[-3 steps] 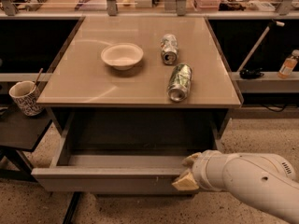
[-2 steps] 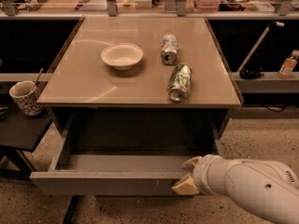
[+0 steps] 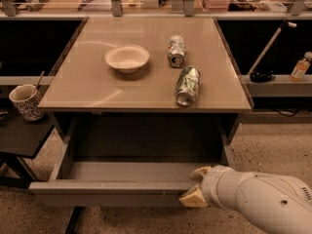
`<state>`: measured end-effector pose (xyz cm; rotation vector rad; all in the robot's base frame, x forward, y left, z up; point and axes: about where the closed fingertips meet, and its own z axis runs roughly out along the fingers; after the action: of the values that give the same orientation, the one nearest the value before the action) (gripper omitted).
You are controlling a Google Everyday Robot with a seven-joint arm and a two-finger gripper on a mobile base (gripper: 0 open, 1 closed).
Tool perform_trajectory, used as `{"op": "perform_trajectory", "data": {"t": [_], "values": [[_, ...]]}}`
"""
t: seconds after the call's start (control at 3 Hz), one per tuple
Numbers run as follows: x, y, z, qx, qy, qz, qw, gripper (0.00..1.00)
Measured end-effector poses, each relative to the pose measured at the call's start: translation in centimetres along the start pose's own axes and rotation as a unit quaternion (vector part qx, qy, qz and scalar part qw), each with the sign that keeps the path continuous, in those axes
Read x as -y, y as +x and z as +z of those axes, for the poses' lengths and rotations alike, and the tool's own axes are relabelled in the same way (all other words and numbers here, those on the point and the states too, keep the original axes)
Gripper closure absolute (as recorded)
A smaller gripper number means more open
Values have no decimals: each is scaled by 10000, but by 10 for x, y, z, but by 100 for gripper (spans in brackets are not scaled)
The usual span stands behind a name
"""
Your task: Open top drawer
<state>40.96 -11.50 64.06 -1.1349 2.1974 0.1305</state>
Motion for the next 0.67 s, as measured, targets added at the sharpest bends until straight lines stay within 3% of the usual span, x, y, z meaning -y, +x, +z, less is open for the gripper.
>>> {"op": "perform_trajectory", "data": {"t": [0.67], "values": [[-5, -2, -5, 24, -62, 50, 10000, 100]]}}
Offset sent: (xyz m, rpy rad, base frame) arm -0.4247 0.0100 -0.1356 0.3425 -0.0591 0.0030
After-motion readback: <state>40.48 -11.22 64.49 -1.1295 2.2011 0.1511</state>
